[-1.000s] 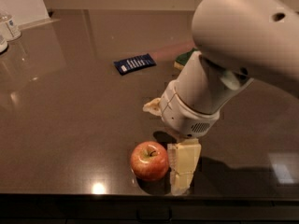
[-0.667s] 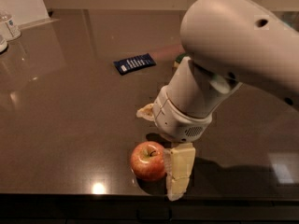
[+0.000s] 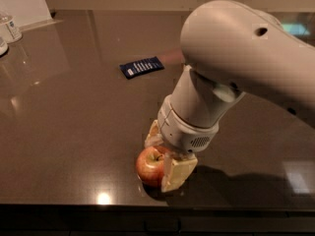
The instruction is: Move apple near rxbar blueberry
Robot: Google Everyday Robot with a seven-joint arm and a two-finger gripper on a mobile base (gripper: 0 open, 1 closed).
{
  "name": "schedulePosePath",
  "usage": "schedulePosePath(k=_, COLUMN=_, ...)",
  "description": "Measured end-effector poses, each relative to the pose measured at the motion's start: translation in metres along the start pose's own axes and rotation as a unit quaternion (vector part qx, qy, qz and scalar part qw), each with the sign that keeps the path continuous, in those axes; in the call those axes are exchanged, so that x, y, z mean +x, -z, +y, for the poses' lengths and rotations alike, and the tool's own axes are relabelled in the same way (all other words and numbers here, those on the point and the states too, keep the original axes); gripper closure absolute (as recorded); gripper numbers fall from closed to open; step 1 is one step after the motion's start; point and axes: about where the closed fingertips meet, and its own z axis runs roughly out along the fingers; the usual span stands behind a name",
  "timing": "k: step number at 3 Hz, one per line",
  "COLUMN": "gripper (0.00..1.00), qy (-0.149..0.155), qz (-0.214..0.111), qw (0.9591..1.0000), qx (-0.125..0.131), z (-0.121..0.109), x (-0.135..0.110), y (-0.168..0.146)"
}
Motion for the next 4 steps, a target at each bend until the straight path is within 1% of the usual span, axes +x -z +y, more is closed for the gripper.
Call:
schedulePosePath(k=1, gripper=0.62, qy=-0.008, qz=-0.004, qw=0.9999, qx=0.006, z=-0.001, x=0.000, y=0.008)
schedulePosePath(k=2, gripper=0.86, qy=-0.029, qz=-0.006, qw=0.9990, qx=0.034, z=-0.019, x=-0.006, y=0.028)
schedulePosePath(k=3, gripper=1.00, qy=-0.070, qz=-0.004, qw=0.9932, qx=0.094, z=-0.065, x=-0.008, y=0.061)
schedulePosePath(k=4, gripper=1.00, qy=-0.134, qz=0.000, qw=0.9781, qx=0.160, z=-0.126, x=-0.003, y=0.097)
